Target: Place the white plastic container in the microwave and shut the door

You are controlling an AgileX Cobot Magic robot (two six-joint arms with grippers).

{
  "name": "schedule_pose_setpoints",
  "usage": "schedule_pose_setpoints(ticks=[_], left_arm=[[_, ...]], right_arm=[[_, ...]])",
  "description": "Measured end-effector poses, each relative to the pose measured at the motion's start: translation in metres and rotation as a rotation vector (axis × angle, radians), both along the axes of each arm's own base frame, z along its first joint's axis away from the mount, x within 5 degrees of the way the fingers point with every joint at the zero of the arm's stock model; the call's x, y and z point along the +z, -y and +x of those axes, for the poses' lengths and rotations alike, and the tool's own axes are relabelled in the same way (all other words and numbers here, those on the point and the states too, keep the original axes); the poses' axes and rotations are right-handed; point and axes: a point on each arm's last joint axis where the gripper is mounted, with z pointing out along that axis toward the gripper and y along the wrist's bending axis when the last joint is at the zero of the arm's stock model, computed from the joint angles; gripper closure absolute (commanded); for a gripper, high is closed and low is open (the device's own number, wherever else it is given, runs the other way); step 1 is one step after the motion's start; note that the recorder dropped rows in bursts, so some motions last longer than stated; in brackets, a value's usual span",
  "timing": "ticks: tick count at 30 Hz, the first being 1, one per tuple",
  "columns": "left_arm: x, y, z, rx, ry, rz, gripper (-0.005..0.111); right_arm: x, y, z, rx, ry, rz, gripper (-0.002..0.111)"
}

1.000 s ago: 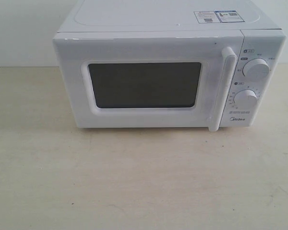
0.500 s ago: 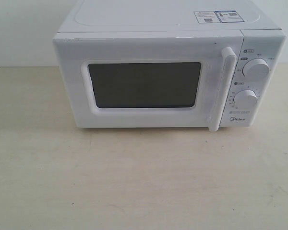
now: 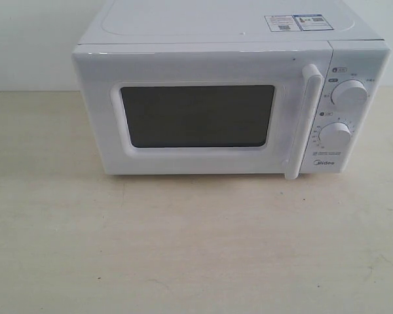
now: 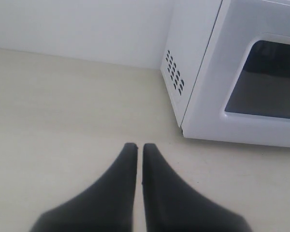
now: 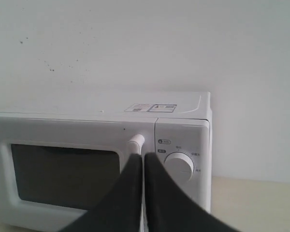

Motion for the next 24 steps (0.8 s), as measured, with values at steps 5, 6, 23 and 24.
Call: schedule_pose_setpoints(ticks=[5,6,23,24], left_arm=[[-0.0001,0.0,0.0,0.0,-0.002,0.0,0.102],[-0.0001,0.0,0.0,0.0,-0.002,0.0,0.102],[-0.0001,0.0,0.0,0.0,-0.002,0.0,0.102],[-0.0001,0.0,0.0,0.0,-0.002,0.0,0.102]], right_arm=[[-0.002,0.002,0.0011,-0.045,-0.002,-0.004,0.108],[-0.002,0.0021,0.0012,-0.047,-0.002,-0.006,0.108],[-0.0031,0.0001,0.0009,-0.024,-0.016,-0.003,0.108],[-0.0031,0.0001,0.0009,-0.024,-0.016,-0.003,0.108]])
